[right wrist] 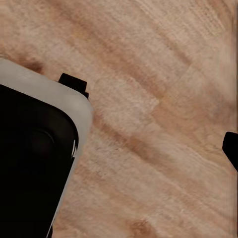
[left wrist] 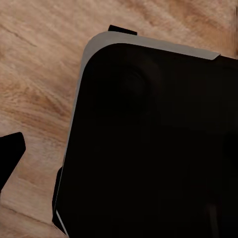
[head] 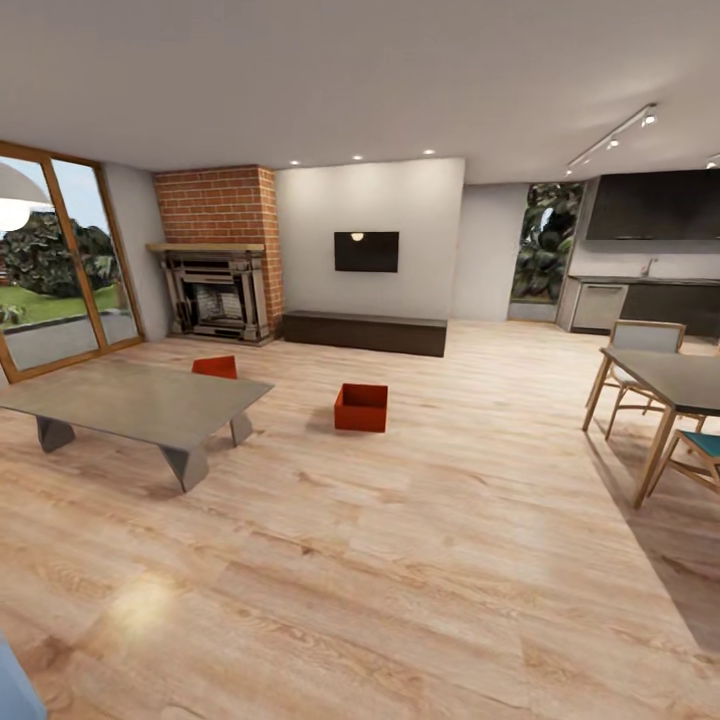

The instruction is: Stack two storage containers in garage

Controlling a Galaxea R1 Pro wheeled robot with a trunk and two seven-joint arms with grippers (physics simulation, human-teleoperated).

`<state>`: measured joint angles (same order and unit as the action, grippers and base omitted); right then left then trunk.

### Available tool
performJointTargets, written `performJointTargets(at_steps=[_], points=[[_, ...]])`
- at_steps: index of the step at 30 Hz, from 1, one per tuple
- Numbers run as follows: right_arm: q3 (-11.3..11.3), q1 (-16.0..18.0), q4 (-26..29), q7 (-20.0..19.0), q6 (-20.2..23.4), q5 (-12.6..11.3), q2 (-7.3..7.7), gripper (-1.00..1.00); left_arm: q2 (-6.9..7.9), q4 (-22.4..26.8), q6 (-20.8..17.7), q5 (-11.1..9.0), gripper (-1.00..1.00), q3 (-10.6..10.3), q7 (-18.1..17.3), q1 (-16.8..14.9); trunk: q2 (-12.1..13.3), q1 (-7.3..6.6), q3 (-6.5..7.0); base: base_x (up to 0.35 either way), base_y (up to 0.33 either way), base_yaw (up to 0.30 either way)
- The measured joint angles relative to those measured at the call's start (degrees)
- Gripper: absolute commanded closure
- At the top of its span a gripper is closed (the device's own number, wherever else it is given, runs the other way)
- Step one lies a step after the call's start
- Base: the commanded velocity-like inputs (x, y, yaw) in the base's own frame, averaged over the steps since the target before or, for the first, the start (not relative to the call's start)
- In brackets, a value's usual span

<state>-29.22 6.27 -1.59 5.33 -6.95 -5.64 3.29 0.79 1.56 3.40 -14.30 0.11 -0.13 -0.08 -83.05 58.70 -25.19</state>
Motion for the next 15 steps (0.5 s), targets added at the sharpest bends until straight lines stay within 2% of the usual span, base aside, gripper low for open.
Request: performJointTargets(at_steps=[15], points=[[0.0,0.0,0.0,0.0,0.0,0.0,0.07,-1.00,0.00,0.0,-0.1,0.0,-1.00,0.0,0.0,0.0,0.0,0.00,0.00,0.326,0.000,0.000]])
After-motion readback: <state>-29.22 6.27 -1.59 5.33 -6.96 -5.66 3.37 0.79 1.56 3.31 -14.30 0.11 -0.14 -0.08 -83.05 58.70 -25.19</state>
